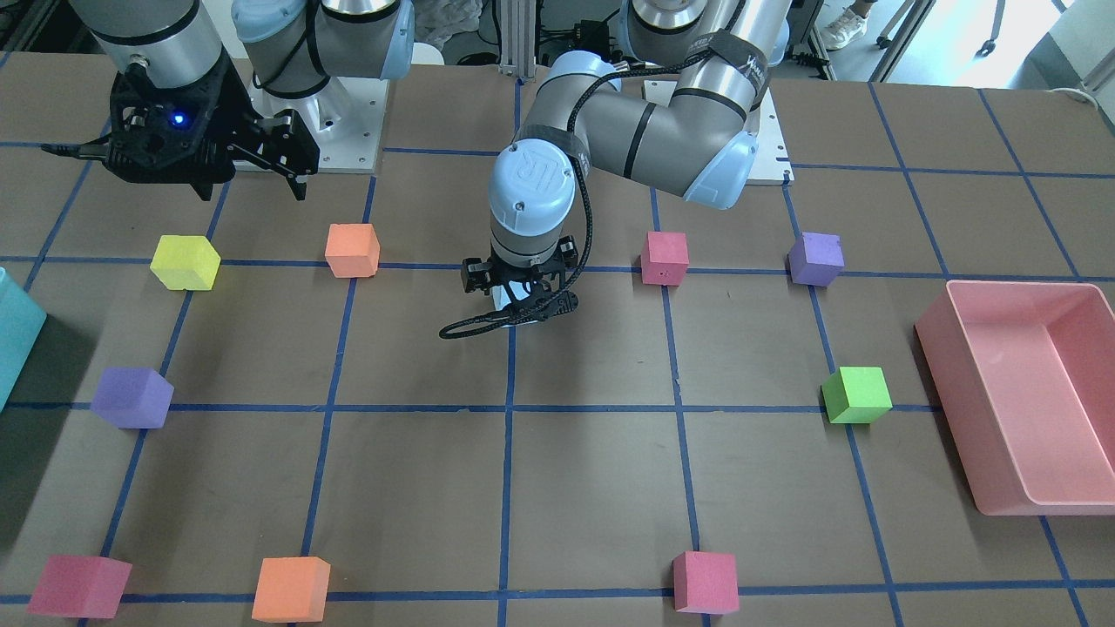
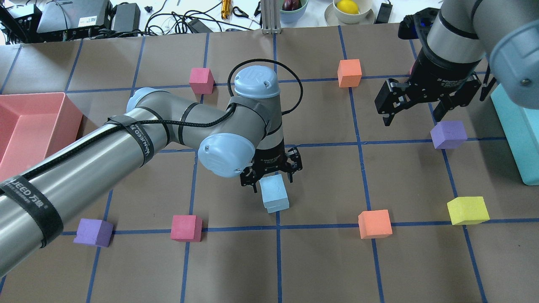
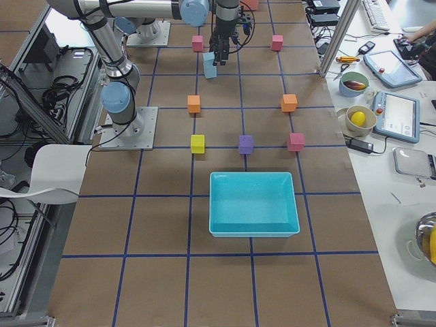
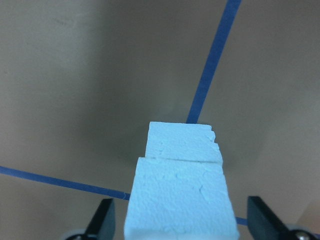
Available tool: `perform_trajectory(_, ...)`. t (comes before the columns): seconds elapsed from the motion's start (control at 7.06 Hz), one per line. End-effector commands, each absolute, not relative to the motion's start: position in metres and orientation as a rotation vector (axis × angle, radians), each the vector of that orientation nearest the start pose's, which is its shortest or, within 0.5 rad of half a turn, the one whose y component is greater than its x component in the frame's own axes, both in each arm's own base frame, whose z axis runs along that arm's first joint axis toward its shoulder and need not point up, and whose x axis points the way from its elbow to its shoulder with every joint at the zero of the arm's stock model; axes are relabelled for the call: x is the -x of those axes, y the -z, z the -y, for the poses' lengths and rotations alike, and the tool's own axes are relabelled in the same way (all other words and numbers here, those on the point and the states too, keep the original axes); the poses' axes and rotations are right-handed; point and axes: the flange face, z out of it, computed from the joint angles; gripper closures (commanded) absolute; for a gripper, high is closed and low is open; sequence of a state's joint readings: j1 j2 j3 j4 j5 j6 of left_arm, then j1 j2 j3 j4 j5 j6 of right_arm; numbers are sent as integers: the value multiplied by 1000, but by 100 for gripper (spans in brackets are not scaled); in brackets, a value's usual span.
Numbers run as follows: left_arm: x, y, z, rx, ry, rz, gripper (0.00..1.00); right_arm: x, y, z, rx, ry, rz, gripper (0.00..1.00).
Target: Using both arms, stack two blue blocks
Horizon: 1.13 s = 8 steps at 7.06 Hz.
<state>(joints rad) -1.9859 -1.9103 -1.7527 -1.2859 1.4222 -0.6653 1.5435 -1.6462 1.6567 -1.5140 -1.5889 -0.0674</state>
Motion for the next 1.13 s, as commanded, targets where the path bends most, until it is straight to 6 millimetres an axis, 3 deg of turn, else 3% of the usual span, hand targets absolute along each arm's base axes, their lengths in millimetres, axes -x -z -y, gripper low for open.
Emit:
perform_trajectory(0.0,356,-283,452,417,-345,-3128,0,-120,-475,456,66,-113,-3154,0)
perform_trajectory(0.28,347,-360,463,431,-195,-3182,0,-119,-472,456,62,-117,-3154,0)
perform_trajectory(0.42,320,-405,474,463,-196,-3173,0,-119,-472,456,62,-120,-3154,0)
perform_trajectory(0.57,287,-444,473,236,-235,-3191,0,-119,-472,455,59,-117,-3152,0)
perform_trajectory(0.71,266,-473,464,192,-207,-3191,0,-119,-472,456,62,-120,-3154,0)
perform_trajectory(0.85,244,-495,458,181,-60,-3087,0,-119,-473,455,62,-115,-3154,0)
perform_trajectory(0.99,224,-505,461,130,23,-3031,0,-119,-471,456,62,-120,-3155,0)
